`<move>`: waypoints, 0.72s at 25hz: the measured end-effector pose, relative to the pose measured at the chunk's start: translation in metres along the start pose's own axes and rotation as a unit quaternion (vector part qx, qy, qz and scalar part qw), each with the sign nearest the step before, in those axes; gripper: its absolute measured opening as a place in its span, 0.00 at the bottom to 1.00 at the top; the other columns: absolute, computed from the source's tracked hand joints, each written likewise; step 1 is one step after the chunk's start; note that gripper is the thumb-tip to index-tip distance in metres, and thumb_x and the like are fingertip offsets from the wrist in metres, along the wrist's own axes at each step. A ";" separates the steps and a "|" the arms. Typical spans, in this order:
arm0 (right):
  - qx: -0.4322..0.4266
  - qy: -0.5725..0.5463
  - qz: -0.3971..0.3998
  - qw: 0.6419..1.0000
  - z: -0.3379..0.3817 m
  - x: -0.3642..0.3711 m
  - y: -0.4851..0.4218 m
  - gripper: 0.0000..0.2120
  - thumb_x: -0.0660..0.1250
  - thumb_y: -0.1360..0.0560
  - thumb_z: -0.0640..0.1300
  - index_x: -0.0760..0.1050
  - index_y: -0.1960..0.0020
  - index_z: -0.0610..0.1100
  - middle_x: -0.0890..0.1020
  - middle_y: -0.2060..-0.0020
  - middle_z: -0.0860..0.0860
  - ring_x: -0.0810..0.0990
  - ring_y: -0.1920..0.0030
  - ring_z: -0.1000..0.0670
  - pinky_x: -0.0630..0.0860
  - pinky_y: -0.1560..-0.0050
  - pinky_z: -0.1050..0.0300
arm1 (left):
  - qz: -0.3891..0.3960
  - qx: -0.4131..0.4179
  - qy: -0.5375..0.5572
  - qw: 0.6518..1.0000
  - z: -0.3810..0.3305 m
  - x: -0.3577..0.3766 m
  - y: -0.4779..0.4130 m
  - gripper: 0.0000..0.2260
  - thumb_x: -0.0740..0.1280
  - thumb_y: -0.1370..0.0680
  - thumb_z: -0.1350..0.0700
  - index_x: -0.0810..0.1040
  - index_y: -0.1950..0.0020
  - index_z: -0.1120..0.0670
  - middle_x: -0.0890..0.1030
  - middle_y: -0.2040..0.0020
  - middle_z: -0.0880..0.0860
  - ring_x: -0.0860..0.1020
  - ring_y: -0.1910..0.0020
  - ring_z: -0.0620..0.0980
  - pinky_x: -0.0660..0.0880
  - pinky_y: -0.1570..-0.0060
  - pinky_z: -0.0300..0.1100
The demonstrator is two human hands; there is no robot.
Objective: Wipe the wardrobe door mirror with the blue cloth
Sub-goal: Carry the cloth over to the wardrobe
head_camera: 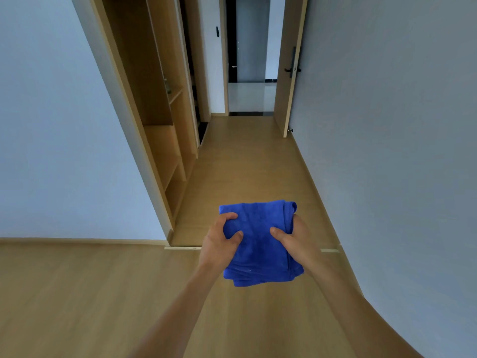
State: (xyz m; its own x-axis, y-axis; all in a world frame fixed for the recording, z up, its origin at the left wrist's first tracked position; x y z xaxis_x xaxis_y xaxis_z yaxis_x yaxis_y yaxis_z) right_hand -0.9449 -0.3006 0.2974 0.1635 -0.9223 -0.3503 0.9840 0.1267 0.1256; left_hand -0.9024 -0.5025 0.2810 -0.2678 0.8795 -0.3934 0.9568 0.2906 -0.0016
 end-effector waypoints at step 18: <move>0.000 0.039 -0.001 0.999 0.029 -0.016 -0.244 0.06 0.65 0.19 0.43 0.72 0.43 0.46 0.82 0.50 0.47 0.80 0.56 0.53 0.72 0.62 0.65 | -0.029 -0.025 0.010 0.999 -0.009 0.047 -0.231 0.14 0.70 0.21 0.54 0.75 0.39 0.39 0.77 0.57 0.38 0.76 0.63 0.37 0.80 0.57 0.42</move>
State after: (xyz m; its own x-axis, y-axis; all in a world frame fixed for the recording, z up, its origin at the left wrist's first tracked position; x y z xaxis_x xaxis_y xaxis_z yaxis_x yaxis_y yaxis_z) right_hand -1.1893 -0.3271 0.2994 0.1665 -0.8914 -0.4214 0.9843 0.1250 0.1244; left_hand -1.1367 -0.5246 0.2710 -0.3257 0.8678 -0.3753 0.9329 0.3595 0.0216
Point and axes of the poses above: each hand's wrist, its own y-axis away from the middle knuckle, its own x-axis out of the palm, z = x × y, the point moved 5 cm from there along -y, towards the middle knuckle
